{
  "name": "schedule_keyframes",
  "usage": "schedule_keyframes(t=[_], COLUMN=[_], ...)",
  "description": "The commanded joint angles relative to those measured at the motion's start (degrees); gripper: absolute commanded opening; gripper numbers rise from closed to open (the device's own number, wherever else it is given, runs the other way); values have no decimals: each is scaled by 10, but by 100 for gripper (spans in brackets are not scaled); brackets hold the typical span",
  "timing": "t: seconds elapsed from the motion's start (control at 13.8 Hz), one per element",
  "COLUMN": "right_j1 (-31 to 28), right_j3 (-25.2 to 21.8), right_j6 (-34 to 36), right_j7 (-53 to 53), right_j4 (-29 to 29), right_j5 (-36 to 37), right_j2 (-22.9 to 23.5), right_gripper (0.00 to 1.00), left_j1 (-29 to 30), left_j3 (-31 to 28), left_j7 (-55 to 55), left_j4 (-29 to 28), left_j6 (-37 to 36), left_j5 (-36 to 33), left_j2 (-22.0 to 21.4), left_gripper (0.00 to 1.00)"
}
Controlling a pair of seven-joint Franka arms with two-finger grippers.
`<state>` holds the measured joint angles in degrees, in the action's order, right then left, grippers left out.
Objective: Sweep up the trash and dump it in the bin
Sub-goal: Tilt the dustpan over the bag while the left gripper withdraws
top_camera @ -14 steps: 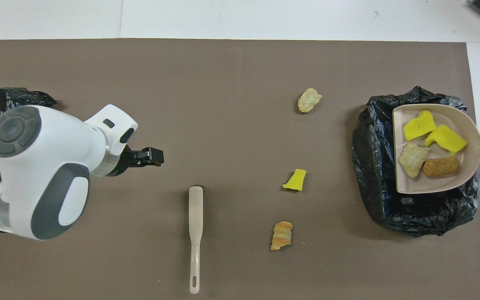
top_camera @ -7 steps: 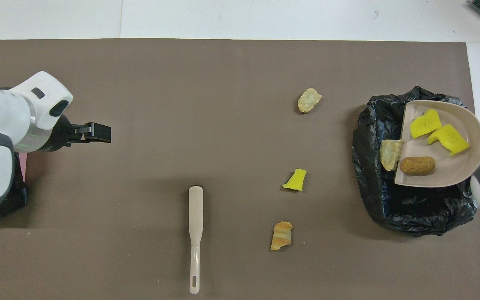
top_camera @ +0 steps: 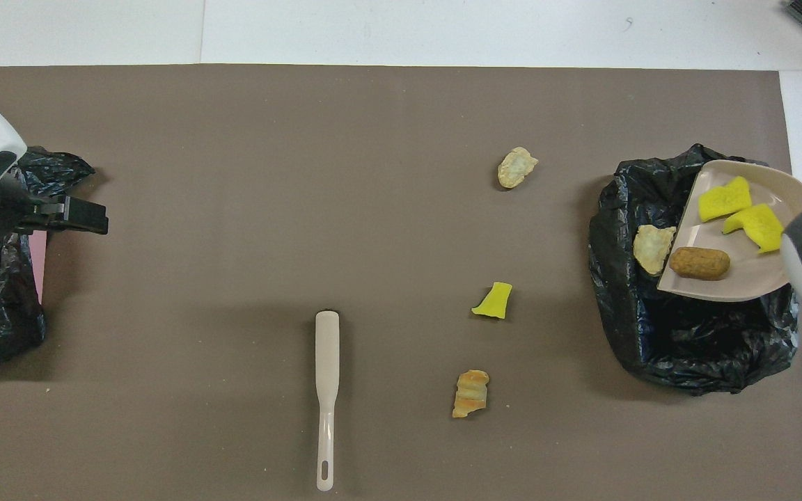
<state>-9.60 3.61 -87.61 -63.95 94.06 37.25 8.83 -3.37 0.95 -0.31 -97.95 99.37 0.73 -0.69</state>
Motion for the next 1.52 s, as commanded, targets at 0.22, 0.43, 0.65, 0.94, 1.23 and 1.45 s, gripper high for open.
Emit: schedule_keyframes(t=[0.22,0.43,0.65,0.94,1.23,1.45], right_j1=[29,53,70,105,121,121], right_j3=[2,3,4,8,8,8], right_j6=[113,155,181,184,188,187], right_j7=[43,37,30,13,-14,-27], right_j4=[-78,-94,-103,-110,-114,-113], right_j5=[35,82,124,172,203,208], right_j2=[41,41,40,38,38,36], right_gripper=[0,0,0,0,0,0], left_j1=[1,8,12,9,5,4], left_j3=[5,4,3,-1,1,1], left_j7=[7,2,0,30,68,71], left_j4=[62,57,59,66,62,56], left_j6=[-91,-93,-88,-88,-79,-84], left_j5=[-19,-18,-18,-15,-11,-11], left_j2=[4,0,2,-1,-5,-9], left_gripper=[100,100,100,100,100,100])
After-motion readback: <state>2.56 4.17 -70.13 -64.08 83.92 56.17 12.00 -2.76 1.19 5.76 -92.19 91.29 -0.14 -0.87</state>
